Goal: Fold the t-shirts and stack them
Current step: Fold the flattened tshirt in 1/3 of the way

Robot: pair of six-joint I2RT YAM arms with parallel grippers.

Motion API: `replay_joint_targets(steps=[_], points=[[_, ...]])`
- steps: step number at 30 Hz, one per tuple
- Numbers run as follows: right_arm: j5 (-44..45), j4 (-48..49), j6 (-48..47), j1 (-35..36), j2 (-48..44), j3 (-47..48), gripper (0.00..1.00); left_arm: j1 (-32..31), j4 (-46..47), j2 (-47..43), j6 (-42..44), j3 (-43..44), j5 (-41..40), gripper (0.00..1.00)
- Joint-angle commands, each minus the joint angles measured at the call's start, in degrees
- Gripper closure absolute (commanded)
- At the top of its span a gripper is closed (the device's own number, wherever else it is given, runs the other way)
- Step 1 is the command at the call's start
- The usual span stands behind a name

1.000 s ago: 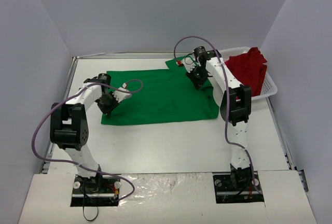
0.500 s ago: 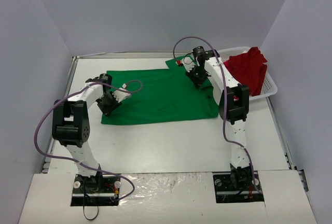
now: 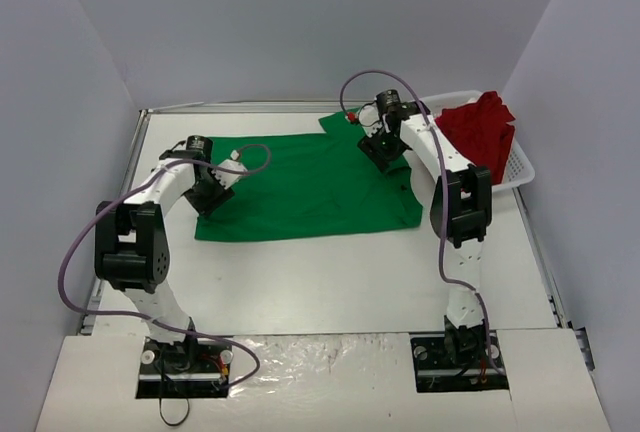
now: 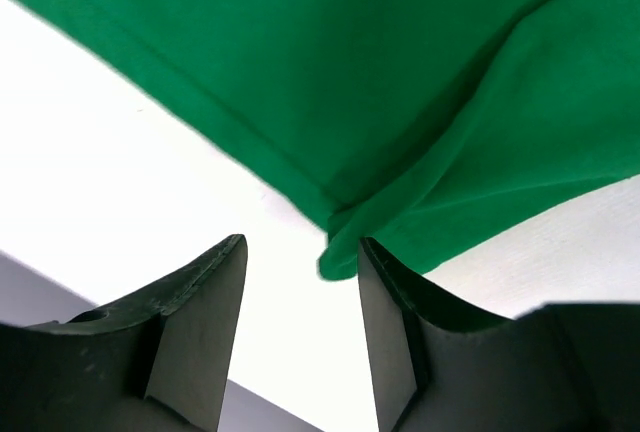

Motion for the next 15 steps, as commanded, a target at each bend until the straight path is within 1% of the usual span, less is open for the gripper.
replay_joint_targets(steps=[1, 2, 5, 10, 12, 13, 14, 15], points=[[0.12, 0.32, 1.14, -0.35, -9.95, -4.04, 0.45, 0.34, 0.94, -5.42, -1.46, 0.56, -2.24, 0.53], [0.03, 0.75, 1.23, -0.34, -11.26, -5.53, 0.45, 0.25, 0.94, -6.39, -1.46, 0.2, -2.15, 0.53], [-0.5, 1.55, 1.32, -0.34, -17.58, -14.12, 0.45, 0.34, 1.55, -7.97, -2.16, -1.38, -2.68, 0.53], [-0.06, 4.09, 2.28, -0.35, -24.01, -23.73, 0.45, 0.25, 3.84, -9.38, -1.99, -4.54, -3.38, 0.52], [-0.32, 4.27, 2.72, -0.43, -26.56, -26.97, 0.45, 0.34, 2.62, -9.21, -1.9, -4.9, -1.99, 0.58], [-0.41, 4.1, 2.81, -0.43, -27.27, -27.95, 0.45, 0.34, 2.09, -9.56, -1.73, -5.16, -1.02, 0.7], [-0.67, 4.1, 3.07, -0.43, -29.01, -29.0, 0.45, 0.34, 1.12, -9.91, -1.38, -6.12, 1.34, 0.75], [-0.68, 4.01, 3.07, -0.35, -29.99, -30.23, 0.45, 0.25, 1.03, -10.35, -0.68, -6.82, 2.06, 0.76]])
